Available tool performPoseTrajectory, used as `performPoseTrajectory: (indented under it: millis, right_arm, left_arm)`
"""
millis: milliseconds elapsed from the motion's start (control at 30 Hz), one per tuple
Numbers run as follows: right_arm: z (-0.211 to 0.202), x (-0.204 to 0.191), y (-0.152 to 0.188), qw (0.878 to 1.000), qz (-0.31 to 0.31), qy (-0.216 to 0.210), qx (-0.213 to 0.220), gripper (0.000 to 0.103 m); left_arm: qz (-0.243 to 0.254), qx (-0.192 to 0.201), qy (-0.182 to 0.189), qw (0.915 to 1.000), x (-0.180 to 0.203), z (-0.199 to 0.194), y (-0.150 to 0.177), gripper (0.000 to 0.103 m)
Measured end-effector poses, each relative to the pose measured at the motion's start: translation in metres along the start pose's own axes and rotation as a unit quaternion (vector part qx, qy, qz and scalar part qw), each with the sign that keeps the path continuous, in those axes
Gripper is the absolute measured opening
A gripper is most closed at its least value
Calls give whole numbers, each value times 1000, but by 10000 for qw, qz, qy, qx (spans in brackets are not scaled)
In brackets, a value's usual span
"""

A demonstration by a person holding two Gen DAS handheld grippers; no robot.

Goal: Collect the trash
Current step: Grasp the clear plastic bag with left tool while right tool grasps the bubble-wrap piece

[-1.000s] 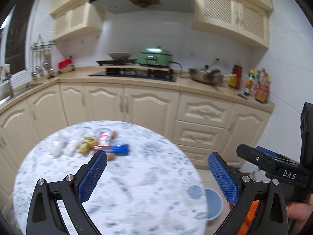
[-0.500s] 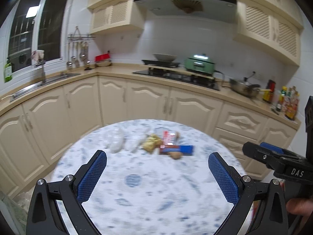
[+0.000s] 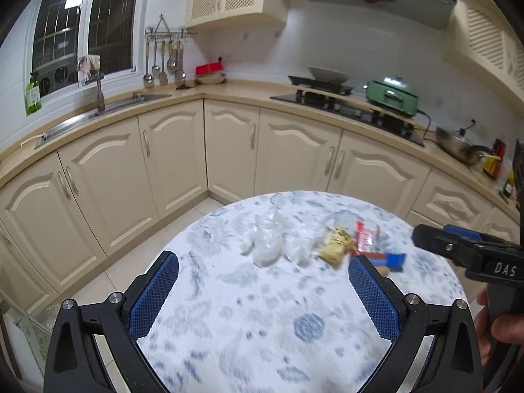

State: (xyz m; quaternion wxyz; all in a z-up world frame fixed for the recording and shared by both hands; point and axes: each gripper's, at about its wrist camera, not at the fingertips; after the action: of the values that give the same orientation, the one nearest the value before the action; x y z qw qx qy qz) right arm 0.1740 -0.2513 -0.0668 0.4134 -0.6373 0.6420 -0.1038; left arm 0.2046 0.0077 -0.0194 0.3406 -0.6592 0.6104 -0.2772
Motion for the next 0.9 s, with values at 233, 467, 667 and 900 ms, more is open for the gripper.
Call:
performPoseTrajectory:
  millis: [233,467,667,900]
  right_arm:
    - [67,15,-20,9992,-46,56,-382,102]
    - [123,33,-31,9967,-141,185,-774,93]
    - [159,39,-37,9943,-245,172,-1021,88]
    - [200,40,-38,9899,-356,30,-1371,76]
  left_arm:
    - [51,-451,-85,9989,15,107,-25,102]
    - [269,-857,-109,9959,36,203,-39,102]
    - [395,-1101,52,9931,48,265,-51,90]
    - [309,-1191,99,9923,36,293,-59,38]
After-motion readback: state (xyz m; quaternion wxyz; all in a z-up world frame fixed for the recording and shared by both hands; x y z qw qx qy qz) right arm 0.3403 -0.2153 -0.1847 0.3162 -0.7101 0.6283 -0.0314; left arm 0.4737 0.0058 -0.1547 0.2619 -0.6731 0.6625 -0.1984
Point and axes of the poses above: each gripper's, at about its wrist camera, not at the fingertips, and z roughly the way its jaws point, x to its right, y to its underside, and after that the axes turned 13 degrees about -y, right-handed
